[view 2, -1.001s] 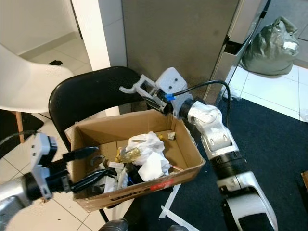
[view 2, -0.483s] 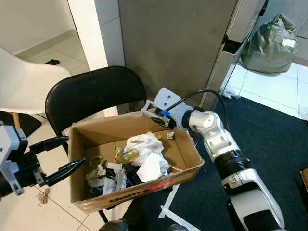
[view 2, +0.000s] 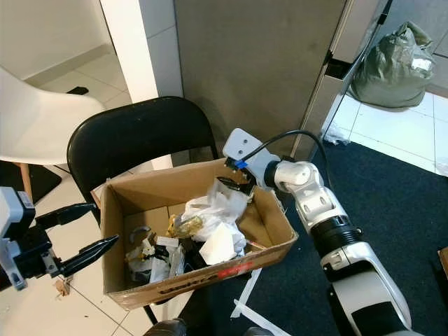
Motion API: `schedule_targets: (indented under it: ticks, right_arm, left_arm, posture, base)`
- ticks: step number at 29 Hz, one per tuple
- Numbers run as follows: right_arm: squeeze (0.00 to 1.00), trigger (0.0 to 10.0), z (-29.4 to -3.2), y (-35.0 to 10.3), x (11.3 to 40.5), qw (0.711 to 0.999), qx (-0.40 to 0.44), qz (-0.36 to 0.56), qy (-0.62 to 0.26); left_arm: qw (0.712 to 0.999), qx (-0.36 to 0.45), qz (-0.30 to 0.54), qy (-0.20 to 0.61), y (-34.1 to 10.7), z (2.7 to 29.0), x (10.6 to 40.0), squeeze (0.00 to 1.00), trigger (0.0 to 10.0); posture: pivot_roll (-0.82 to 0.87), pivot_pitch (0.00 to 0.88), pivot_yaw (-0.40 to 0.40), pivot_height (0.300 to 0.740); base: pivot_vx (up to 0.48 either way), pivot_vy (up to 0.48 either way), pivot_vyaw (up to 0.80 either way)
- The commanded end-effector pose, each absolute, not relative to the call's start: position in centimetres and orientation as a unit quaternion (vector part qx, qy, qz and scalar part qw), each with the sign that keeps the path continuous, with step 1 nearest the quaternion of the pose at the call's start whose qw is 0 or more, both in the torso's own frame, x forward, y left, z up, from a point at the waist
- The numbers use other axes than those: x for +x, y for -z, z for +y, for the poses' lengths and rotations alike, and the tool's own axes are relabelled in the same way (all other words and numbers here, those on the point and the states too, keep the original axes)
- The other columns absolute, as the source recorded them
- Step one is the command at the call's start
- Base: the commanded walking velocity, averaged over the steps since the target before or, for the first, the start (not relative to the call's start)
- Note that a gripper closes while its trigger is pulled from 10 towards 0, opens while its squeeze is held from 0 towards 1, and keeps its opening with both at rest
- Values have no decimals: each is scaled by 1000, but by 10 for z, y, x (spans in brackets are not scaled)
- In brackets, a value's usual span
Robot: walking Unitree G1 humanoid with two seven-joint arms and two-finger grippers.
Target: Picking trash to rubbish bin
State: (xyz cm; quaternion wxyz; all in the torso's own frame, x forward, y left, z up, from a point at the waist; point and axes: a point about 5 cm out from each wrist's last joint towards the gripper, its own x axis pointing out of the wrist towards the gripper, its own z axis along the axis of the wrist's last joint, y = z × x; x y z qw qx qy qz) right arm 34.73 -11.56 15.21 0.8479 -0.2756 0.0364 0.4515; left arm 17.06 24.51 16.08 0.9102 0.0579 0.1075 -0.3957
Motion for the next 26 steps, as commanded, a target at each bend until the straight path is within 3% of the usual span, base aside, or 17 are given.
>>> schedule_targets:
  ticks: [1,5,6,7,10,15,20,26]
  right_arm:
    - [1000,10000,-119,-154,349,852,-268,34,-448]
    - [1000,10000,-124,-157,349,856,-250,32,-452]
    - [192,10000,-124,-159,345,851,-238,28,-468]
    - [0,10000,-124,-161,342,845,-226,23,-484]
    - [0,10000,-126,-166,327,827,-179,4,-534]
    - [0,10000,-133,-171,318,829,-130,-18,-544]
    - [0,10000,-130,-167,307,874,-7,-55,-483]
    - [0,10000,-122,-158,294,881,43,-77,-464]
  left_arm:
    - [902,71,114,410,-165,242,171,0,10000]
    - [900,68,111,416,-163,238,172,0,10000]
    - [899,67,110,418,-163,236,173,0,10000]
    - [899,66,107,420,-163,234,174,0,10000]
    - [900,65,92,421,-161,226,181,0,10000]
    - [909,63,61,407,-159,218,194,0,10000]
    - [932,-22,-42,360,-162,183,237,0,10000]
    - [938,-89,-82,324,-163,151,257,0,10000]
  posture:
    - [111,0,-55,740]
    - [109,0,-57,740]
    - [109,0,-57,740]
    - [109,0,-57,740]
    - [102,0,-56,740]
    - [85,0,-56,740]
    - [55,0,-48,740]
    - [50,0,-40,740]
  base:
    - [0,0,0]
    - [0,0,0]
    - [0,0,0]
    - [0,0,0]
    - [0,0,0]
    - [0,0,0]
    - [0,0,0]
    - [0,0,0]
